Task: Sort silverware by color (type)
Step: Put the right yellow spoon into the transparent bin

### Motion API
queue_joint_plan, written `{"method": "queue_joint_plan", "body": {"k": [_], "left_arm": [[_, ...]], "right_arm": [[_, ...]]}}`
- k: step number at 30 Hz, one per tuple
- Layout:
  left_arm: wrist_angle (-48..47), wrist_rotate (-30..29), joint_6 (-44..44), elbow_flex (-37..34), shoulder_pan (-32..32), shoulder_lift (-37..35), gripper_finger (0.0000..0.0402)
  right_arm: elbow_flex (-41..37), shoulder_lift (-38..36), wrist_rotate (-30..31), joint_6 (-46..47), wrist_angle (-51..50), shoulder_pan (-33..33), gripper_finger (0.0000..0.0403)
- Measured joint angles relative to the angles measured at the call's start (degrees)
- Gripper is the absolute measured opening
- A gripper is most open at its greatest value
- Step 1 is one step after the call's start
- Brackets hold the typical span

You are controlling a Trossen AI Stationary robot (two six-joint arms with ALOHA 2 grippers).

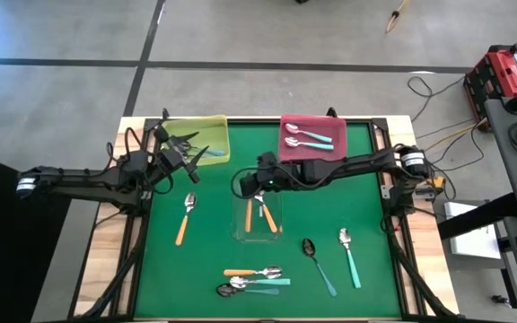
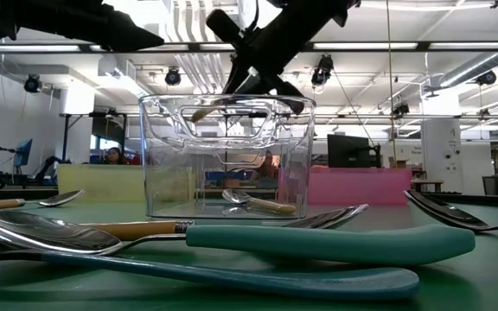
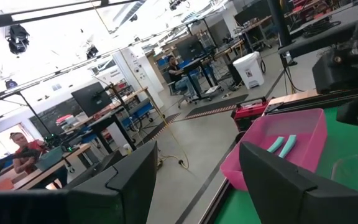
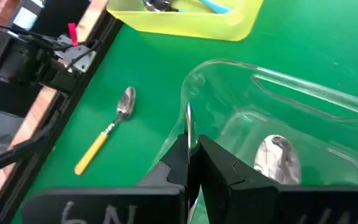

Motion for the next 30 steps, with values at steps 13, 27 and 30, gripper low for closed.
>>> {"method": "queue_joint_plan", "body": {"k": [13,27,30], "left_arm": [[-0.15,-0.06,0.0,0.02,0.02,0.28,0.021],[-0.18,-0.11,0.03,0.02,0.04,0.37,0.021],[-0.15,-0.13,0.3,0.02,0.04,0.39,0.021]], "right_arm": [[-0.02,3.21,0.5,-1.52,1.37,-0.02,0.0012],[-0.02,5.58,-0.03,-1.45,2.47,-0.02,0.0012],[0.01,5.58,-0.01,-1.47,2.85,-0.02,0.0012]]}}
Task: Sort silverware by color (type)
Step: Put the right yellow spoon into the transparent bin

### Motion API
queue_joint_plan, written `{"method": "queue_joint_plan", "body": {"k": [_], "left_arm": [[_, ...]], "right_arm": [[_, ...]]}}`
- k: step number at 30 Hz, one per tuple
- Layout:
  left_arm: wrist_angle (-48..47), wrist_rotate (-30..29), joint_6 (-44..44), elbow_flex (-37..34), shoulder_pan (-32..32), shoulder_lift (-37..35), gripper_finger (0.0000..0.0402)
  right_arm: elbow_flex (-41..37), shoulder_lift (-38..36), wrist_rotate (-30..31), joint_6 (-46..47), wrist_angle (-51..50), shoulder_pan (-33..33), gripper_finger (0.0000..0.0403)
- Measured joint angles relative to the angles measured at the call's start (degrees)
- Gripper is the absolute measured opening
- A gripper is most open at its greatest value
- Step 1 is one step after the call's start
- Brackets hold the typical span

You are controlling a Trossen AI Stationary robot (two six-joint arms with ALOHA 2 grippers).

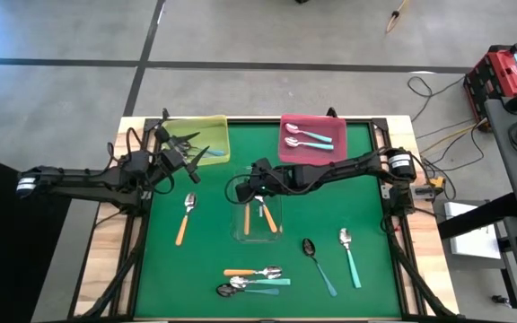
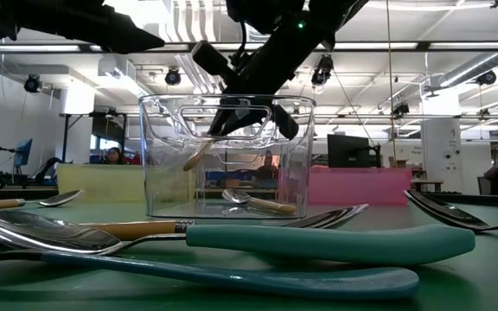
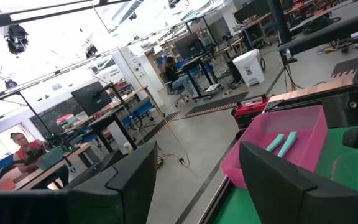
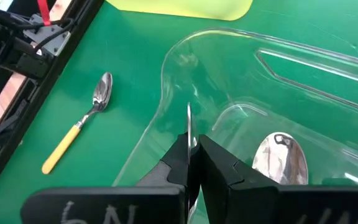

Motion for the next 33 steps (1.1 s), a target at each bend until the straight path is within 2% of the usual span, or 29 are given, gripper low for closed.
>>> {"method": "queue_joint_plan", "body": {"k": [15,33], "left_arm": [[-0.37,-0.09,0.09,0.0,0.02,0.06,0.021],[-0.28,-0.35,0.31,0.0,0.0,0.17,0.021]], "right_arm": [[4.17,4.67,-1.69,-0.99,-0.74,0.0,0.0012],[4.36,4.76,-1.09,-2.53,-4.06,0.0,0.0012]]}}
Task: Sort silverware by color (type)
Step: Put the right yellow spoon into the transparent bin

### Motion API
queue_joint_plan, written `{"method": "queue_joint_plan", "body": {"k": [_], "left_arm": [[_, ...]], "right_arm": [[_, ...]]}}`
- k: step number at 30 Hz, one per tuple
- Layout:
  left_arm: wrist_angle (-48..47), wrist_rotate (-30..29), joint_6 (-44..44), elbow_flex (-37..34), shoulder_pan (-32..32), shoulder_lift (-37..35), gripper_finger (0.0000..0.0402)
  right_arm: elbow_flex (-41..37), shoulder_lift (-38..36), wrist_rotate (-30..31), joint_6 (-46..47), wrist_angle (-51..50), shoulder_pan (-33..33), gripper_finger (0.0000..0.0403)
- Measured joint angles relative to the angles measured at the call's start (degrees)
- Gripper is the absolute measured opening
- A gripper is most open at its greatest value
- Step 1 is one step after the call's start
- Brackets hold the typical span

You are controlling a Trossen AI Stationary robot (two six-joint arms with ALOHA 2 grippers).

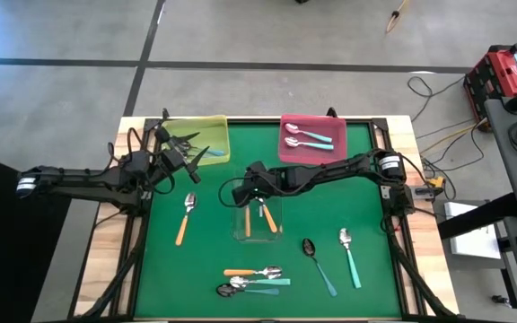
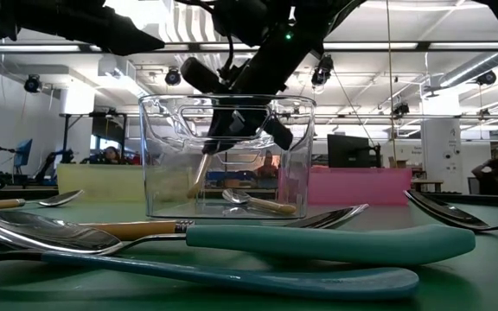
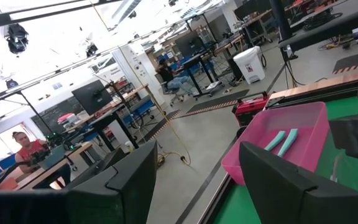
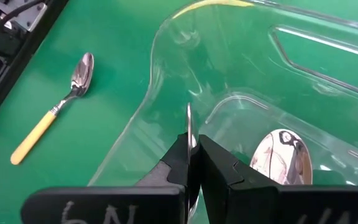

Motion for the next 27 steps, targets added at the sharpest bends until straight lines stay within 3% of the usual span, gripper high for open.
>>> {"method": "queue_joint_plan", "body": {"k": [27], "left_arm": [[-0.02,0.02,0.0,0.0,0.0,0.0,0.021]], "right_arm": [[0.0,0.0,0.11,-1.59,-1.08,-0.02,0.0013]]}}
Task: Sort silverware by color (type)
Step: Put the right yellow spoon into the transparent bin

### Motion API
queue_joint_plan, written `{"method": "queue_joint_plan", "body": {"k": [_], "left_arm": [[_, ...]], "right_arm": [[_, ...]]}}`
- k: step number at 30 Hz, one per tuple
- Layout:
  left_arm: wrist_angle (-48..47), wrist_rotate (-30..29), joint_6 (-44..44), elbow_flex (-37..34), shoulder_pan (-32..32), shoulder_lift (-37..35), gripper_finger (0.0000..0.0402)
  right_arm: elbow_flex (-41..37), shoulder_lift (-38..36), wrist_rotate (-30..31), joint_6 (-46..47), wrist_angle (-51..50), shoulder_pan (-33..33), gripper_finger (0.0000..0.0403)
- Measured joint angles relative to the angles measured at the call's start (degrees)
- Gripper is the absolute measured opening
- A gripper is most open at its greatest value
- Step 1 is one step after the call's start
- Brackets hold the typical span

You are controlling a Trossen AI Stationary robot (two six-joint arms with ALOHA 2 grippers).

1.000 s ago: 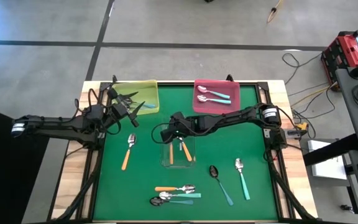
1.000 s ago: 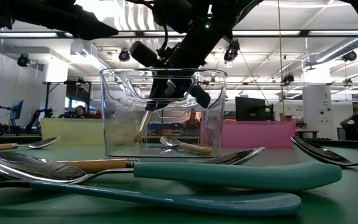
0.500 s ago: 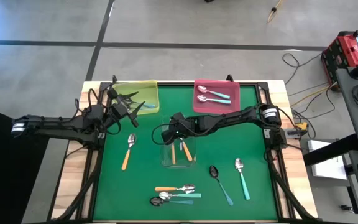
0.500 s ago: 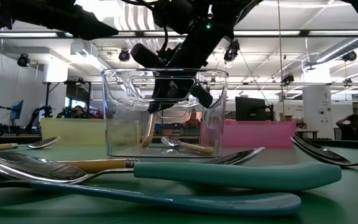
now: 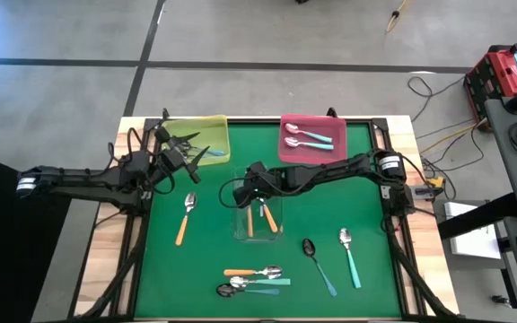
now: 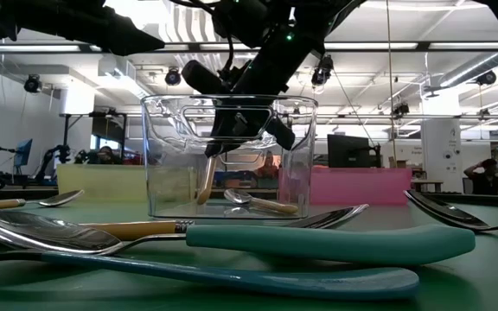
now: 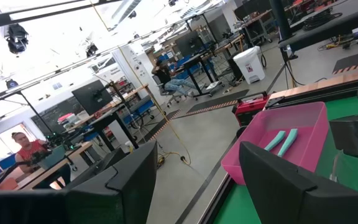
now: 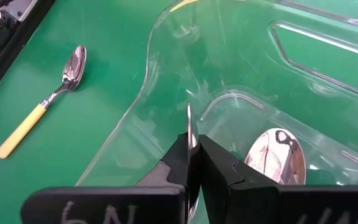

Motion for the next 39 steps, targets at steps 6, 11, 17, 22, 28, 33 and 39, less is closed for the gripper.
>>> {"method": "queue_joint_plan", "body": {"k": [6,11,17,22,28,33,39], "left_arm": [[0.0,0.0,0.02,0.0,0.0,0.0,0.021],[0.0,0.02,0.24,0.0,0.0,0.0,0.021],[0.0,0.02,0.24,0.0,0.02,0.02,0.021],[-0.01,0.02,0.24,0.0,0.0,0.02,0.021],[-0.12,0.0,0.42,0.02,0.02,0.14,0.021],[-0.11,0.0,0.46,0.02,0.0,0.37,0.021],[-0.11,-0.02,0.46,0.02,0.0,0.37,0.021]], "right_arm": [[0.0,0.0,-0.04,-0.3,0.59,0.08,0.0013],[0.0,0.0,-0.13,-2.43,4.57,0.4,0.0013],[0.0,0.62,-0.32,-1.35,5.29,0.4,0.0013],[0.39,2.41,-2.28,-1.29,5.4,0.39,0.0013],[1.33,3.35,-2.69,-1.24,4.64,0.39,0.0013],[1.33,3.41,-2.67,-1.31,4.53,0.37,0.0013],[1.33,3.41,-2.67,-1.35,4.53,0.37,0.0013]]}}
